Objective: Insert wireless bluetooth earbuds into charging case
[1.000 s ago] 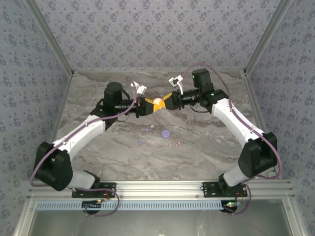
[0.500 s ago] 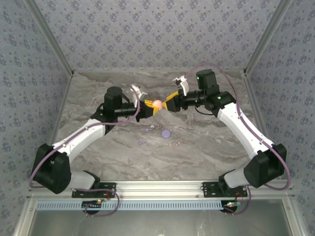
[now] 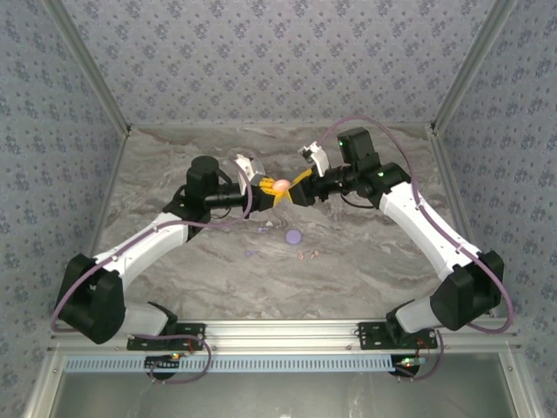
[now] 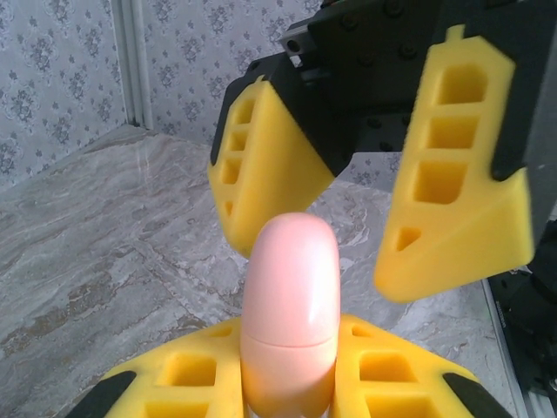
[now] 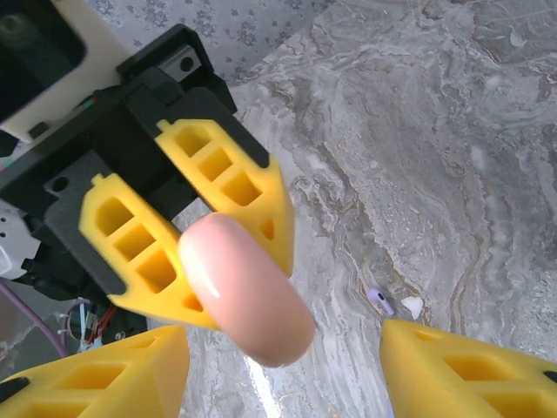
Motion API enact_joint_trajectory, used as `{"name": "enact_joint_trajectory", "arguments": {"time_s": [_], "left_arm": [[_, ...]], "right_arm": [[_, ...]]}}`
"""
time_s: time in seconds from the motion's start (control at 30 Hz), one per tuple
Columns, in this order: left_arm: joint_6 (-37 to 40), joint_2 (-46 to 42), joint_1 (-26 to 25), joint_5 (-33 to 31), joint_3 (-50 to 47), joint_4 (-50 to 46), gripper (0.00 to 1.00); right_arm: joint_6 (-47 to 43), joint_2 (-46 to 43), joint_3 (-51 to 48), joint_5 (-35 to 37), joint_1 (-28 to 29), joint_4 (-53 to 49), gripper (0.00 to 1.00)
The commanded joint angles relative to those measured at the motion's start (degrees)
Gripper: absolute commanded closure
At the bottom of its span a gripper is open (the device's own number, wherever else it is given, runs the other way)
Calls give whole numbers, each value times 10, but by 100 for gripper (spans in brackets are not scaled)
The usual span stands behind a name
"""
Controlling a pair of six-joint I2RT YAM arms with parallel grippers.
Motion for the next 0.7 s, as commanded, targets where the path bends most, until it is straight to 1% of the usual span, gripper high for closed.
{"name": "enact_joint_trajectory", "arguments": {"time_s": [0.0,0.17,0.43,0.67], "left_arm": [[21,-19,-5,22,-2,22,85],[33,-21,-9,28,-2,10,85],[48,-19,-13,26,-2,-9,85],[57,-19,-16,27,-3,-19,85]], "right_arm": [[-7,5,23,19,3,-13,39],[3,5,25,40,2,-7,39],[12,3,27,48,2,2,39],[22,2,26,70,-1,7,39]]}}
